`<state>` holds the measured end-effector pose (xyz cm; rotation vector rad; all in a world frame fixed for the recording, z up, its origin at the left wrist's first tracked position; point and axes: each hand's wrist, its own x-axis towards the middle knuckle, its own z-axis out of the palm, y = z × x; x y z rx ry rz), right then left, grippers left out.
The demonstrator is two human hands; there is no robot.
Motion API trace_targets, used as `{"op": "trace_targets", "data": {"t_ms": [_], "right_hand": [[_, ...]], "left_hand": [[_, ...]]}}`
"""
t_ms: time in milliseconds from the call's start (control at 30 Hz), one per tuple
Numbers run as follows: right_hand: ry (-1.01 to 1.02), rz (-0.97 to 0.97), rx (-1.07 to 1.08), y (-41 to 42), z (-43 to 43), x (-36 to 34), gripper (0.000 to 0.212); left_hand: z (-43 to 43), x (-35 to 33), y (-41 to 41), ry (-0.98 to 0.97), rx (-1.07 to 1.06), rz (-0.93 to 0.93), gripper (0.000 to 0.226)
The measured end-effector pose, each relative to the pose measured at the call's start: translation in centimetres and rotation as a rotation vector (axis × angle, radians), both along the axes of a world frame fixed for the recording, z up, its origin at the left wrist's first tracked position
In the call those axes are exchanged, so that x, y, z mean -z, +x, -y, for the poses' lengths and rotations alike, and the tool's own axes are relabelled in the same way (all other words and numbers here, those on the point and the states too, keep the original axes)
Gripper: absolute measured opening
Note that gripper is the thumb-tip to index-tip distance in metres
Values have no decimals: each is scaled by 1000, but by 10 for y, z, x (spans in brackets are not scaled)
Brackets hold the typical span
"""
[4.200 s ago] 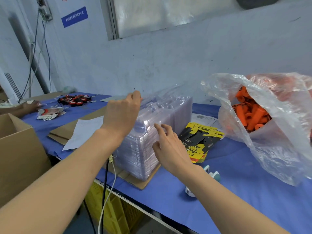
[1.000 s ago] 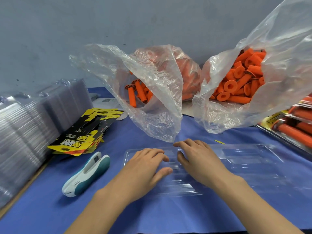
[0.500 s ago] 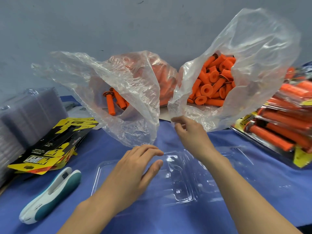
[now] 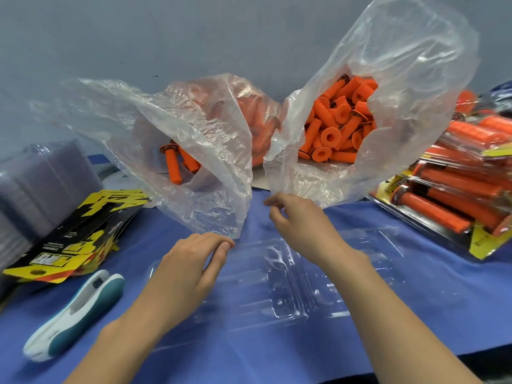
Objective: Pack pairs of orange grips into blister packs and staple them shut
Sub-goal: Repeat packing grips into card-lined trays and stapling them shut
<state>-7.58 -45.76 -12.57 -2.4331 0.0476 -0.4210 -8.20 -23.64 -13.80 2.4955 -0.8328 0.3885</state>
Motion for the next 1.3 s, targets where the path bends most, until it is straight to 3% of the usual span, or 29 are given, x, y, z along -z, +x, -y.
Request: {"op": "trace_targets", "data": {"t_ms": [267,433,567,667,733,800,867,1133,1300], "right_hand": [[-143,-92,-43,-1,-7,7,34],[-143,-85,-56,6,-12,6,34],[-136,-80,-82,11,-21,6,34],[-175,-83,-103,12,-31,6,34],[-201,-73,-109,12,-37,7,34],[-219,-61,-115,12,-42,7,33],[-236,-56,-115,12,-45,8,33],[-321,-48,-142,9,-56,11,33],[-332,-5,-142,8,-59,13,34]], "left_hand": [[-15,-5,6,-65,-87,-110,21],[-19,-13,16,-155,-130,-71,20],[-48,-27,42,-216,-343,33,19],[-90,-29,69,-55,-638,37,27],[-115,-25,82,172,-823,-114,41],[-131,-20,88,302,-877,-277,50],[-140,-17,89,406,-860,-310,44],[-147,-14,76,578,-836,-61,19],[-153,-29,65,446,-868,114,17]]}}
